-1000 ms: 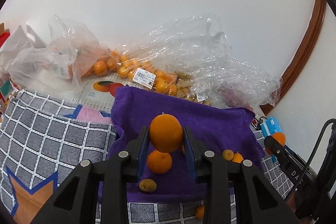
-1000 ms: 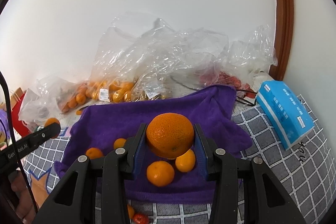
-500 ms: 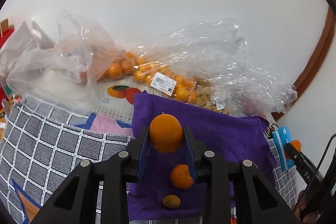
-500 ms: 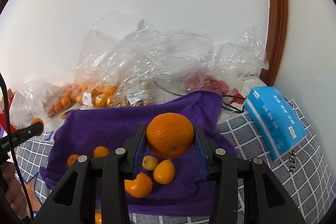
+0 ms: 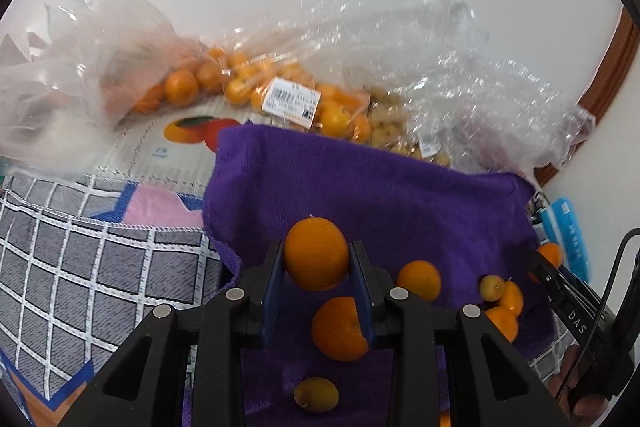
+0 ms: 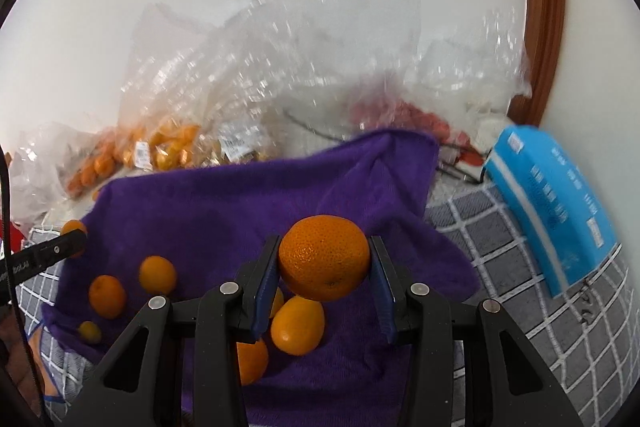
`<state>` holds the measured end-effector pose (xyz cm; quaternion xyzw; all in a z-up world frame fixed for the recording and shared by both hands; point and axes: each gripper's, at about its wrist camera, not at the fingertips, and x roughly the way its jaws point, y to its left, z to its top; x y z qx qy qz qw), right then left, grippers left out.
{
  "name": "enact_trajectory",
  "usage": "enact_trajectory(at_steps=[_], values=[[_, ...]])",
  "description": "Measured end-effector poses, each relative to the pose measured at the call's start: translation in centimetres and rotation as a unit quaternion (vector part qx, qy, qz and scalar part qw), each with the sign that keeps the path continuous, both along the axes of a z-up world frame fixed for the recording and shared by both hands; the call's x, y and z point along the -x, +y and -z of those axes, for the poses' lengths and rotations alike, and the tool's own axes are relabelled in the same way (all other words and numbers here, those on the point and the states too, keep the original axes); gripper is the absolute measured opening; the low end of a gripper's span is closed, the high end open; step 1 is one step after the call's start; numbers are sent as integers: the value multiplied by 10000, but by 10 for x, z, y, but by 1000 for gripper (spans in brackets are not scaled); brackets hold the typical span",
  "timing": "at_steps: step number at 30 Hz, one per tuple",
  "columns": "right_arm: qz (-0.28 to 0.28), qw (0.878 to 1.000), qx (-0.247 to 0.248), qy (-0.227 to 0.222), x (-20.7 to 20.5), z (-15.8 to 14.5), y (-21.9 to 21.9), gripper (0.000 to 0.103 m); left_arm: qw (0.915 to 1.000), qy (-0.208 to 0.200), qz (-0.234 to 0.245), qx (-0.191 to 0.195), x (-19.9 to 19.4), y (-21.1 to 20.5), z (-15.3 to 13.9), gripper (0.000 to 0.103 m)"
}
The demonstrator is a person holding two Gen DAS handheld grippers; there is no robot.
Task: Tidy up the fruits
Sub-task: 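Lower both held oranges onto the purple towel and open both tools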
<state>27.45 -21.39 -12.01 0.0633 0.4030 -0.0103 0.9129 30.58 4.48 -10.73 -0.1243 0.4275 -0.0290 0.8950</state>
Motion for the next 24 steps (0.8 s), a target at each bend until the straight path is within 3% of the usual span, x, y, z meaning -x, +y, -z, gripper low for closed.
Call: enact_trajectory(at_steps=[10, 19, 24], values=[[102, 9999, 59, 113, -11, 23, 0, 42, 9993, 328, 142, -92, -11, -6, 22, 30], [15, 9998, 135, 168, -12, 30, 5, 43, 9989, 335, 214, -241, -13, -9, 22, 31], [-28, 10000, 12, 78, -9, 25, 4, 52, 9989, 244, 218, -324, -11, -9, 14, 47]])
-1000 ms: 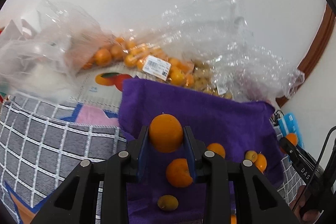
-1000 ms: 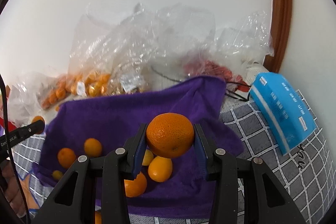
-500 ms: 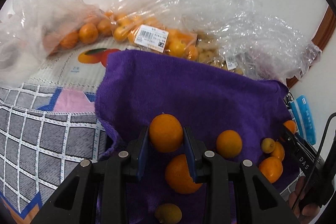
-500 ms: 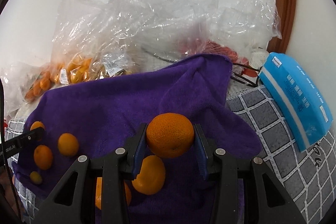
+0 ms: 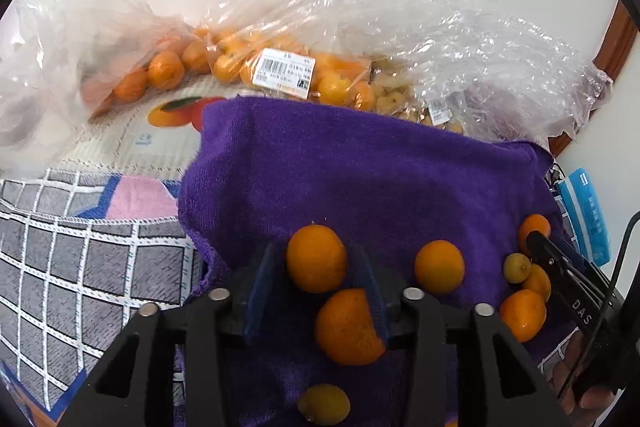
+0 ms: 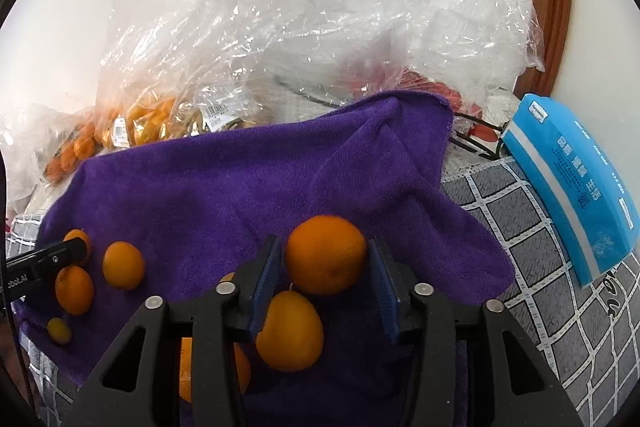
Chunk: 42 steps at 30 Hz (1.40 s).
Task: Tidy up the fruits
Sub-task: 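Lower both held oranges onto the purple towel and open both tools, then withdraw both tools from the towel toward the loose fruit beside it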
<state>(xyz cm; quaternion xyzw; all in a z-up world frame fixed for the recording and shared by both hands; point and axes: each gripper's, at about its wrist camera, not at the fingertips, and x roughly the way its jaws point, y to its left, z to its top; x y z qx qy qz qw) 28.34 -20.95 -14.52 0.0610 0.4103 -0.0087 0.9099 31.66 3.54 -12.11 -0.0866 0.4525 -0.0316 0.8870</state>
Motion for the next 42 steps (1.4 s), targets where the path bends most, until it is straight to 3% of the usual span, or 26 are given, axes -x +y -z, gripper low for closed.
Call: enact_trajectory(at_steps=[3, 15, 21, 35, 42], values=[[-23, 10000, 0, -91, 4, -6, 1, 58, 9998, -162, -47, -51, 6, 1, -9, 54], [12, 9987, -259, -444, 38, -47, 2, 60, 9990, -401, -180, 35, 43, 16, -34, 57], [-111, 9992, -7, -377, 74, -51, 15, 61, 9986, -457, -235, 145, 75, 24, -39, 58], [-160, 9988, 404, -243, 146, -36, 38, 62, 9968, -482, -612, -164, 149, 43, -18, 58], [-145, 9987, 369, -313, 165, -33, 42, 62, 9980, -179, -613, -38, 170, 53, 10, 57]])
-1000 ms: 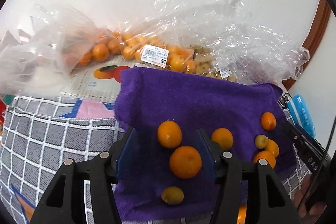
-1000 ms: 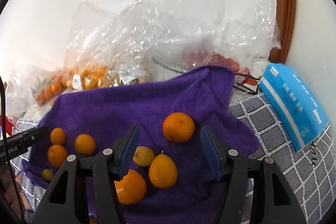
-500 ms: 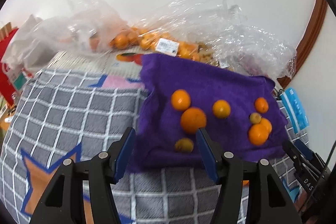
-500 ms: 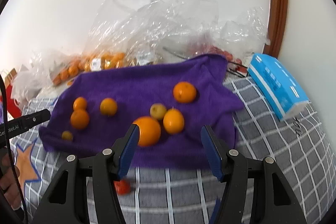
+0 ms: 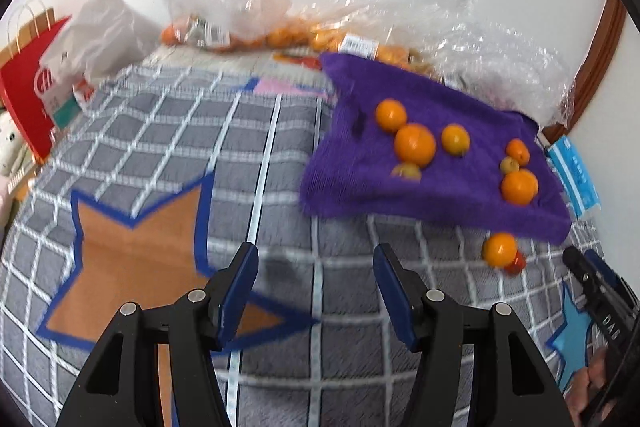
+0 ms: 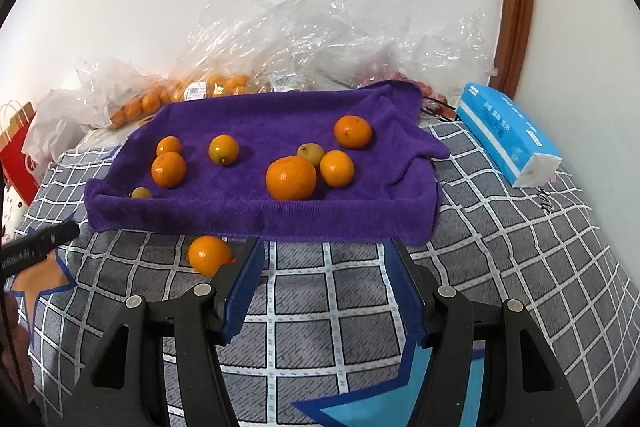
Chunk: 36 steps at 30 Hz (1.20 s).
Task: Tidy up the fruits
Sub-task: 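Withdraw both tools from the towel toward the loose fruit beside it, then close the right tool on the small red apple while the left tool closes on an orange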
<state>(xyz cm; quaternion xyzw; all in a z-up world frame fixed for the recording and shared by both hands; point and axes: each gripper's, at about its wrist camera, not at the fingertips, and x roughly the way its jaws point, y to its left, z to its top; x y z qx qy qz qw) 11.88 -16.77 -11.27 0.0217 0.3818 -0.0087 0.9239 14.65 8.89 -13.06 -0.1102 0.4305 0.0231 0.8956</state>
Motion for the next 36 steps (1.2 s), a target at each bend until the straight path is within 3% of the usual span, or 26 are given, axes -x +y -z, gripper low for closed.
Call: enact_trajectory(at_steps=[3, 10, 16, 22, 29, 36], values=[[-160, 9995, -209, 152, -2, 8, 3, 62, 9999, 148, 10, -73, 4, 1, 16, 56], [-514, 9973, -354, 380, -6, 29, 21, 56, 9974, -78, 272, -657, 15, -13, 22, 58], [-516, 9957, -620, 455, -17, 33, 19, 42, 9979, -94, 404, -489, 14, -14, 21, 74], [-602, 9931, -887, 474, -27, 30, 19, 39, 9978, -92, 428, -490, 15, -15, 21, 76], [-706, 9916, -922, 569, -35, 34, 27, 19, 9985, -186, 485, -161, 17, -8, 20, 81], [-721, 9922, -855, 541, -31, 28, 22, 13, 9985, -210, 510, -66, 17, -7, 19, 83]])
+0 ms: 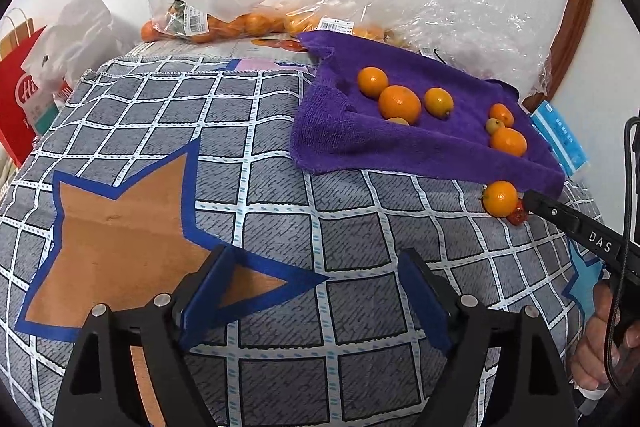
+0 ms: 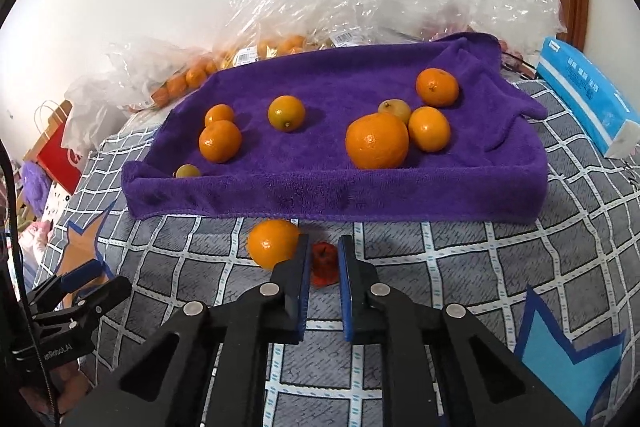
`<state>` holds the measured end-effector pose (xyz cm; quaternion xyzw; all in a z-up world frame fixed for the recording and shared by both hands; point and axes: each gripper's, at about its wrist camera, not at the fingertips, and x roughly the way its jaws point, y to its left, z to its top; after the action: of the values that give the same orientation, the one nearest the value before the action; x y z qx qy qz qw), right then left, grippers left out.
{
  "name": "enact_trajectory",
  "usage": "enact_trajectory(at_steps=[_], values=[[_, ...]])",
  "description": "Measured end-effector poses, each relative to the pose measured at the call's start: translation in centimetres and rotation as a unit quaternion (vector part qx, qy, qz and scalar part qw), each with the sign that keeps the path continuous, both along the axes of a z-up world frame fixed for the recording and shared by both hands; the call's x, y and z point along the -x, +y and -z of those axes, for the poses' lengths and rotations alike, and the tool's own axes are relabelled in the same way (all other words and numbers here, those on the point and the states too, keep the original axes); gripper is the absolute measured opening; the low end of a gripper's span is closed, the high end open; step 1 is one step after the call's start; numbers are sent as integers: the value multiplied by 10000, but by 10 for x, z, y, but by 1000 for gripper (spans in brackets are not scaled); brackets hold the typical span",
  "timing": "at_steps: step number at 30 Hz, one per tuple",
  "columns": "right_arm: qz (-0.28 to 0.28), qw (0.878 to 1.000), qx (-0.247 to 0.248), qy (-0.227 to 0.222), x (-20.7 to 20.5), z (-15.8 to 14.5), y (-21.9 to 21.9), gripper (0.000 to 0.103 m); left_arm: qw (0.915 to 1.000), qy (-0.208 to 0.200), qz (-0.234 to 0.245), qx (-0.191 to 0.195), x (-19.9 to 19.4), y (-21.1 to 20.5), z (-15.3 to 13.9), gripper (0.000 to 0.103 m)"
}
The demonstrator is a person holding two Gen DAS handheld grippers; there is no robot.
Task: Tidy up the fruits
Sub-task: 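Close the right tool on the small red apple while the left tool closes on an orange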
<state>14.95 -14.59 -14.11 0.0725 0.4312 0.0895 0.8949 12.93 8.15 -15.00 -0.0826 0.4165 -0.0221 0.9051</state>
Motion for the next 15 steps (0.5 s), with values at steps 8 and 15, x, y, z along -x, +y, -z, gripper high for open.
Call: enact_trajectory(at_steps=[8, 15], values=[[44, 10000, -38, 78, 6, -3, -10, 14, 10000, -6, 4, 27, 0, 0, 0, 84], [-308, 9994, 133, -90, 16, -3, 6, 34, 10000, -5, 1, 25, 0, 0, 0, 85]])
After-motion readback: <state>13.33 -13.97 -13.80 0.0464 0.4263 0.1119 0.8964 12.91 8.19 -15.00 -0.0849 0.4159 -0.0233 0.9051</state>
